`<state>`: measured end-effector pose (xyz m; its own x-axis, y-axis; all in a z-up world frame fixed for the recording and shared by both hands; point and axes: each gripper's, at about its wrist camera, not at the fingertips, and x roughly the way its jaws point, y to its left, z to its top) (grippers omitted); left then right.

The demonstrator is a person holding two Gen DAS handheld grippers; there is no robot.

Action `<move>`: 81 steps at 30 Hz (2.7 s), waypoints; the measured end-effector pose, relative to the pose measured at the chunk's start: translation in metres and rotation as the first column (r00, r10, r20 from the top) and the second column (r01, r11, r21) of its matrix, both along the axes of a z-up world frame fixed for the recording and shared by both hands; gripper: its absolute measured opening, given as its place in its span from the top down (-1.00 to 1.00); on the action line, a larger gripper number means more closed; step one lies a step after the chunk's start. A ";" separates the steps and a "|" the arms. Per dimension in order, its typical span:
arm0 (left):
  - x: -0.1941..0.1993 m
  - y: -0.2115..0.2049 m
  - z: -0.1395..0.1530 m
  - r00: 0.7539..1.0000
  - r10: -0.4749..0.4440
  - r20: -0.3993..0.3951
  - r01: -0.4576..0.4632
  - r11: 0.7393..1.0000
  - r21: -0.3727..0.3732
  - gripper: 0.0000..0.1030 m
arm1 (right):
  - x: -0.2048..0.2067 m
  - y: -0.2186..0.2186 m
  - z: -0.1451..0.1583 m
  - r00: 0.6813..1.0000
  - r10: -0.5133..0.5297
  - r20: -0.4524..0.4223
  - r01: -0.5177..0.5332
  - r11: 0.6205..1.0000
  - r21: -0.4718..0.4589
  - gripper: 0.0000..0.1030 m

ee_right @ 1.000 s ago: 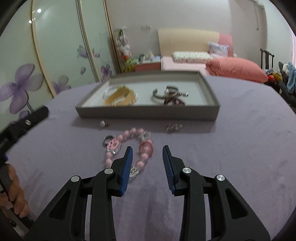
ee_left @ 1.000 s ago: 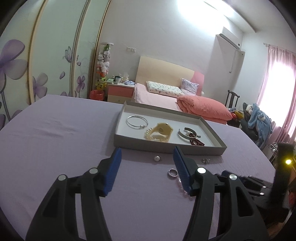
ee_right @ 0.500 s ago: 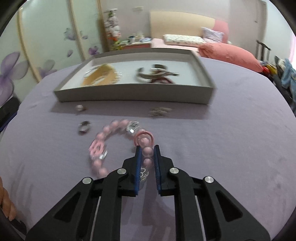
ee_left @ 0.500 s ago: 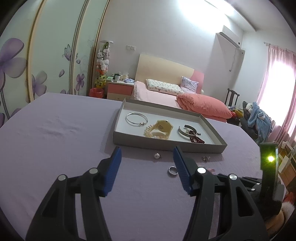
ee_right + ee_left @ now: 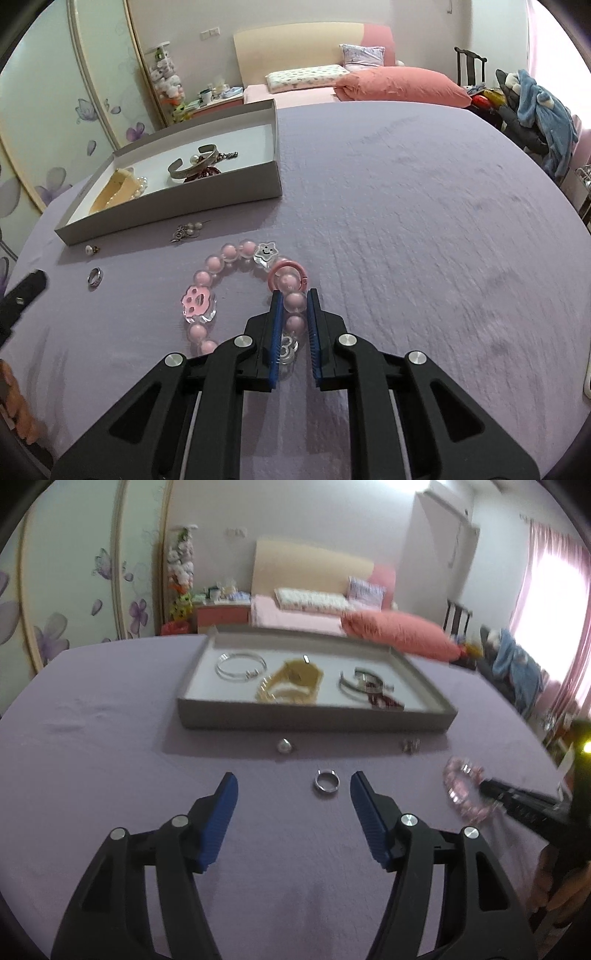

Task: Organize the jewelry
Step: 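Grasp the silver ring with the left tool while the right tool grasps the pink bead bracelet, then carry the ring and pink bracelet into the gray tray and open both tools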

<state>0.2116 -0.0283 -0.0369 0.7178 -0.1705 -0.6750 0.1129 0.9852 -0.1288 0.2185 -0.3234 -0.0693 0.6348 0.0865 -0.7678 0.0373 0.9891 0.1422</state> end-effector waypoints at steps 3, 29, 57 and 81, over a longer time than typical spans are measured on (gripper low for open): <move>0.014 -0.013 -0.011 0.998 -0.017 -0.067 0.020 0.999 0.039 -0.21 | 0.001 0.002 0.000 1.000 0.010 0.000 -0.010 1.000 -0.002 0.73; 0.034 -0.031 -0.024 0.992 -0.018 -0.121 0.027 0.997 0.077 0.58 | -0.001 -0.005 0.000 0.999 0.034 0.002 -0.034 0.999 0.028 0.72; -0.006 0.052 -0.015 0.990 0.113 -0.079 -0.113 0.994 0.010 0.58 | 0.006 0.002 0.009 0.995 0.070 0.064 -0.071 0.997 0.014 0.54; -0.047 0.051 0.016 0.996 0.086 0.025 -0.085 0.996 -0.039 0.58 | -0.034 0.024 0.060 0.924 0.181 0.337 -0.237 0.963 0.132 0.54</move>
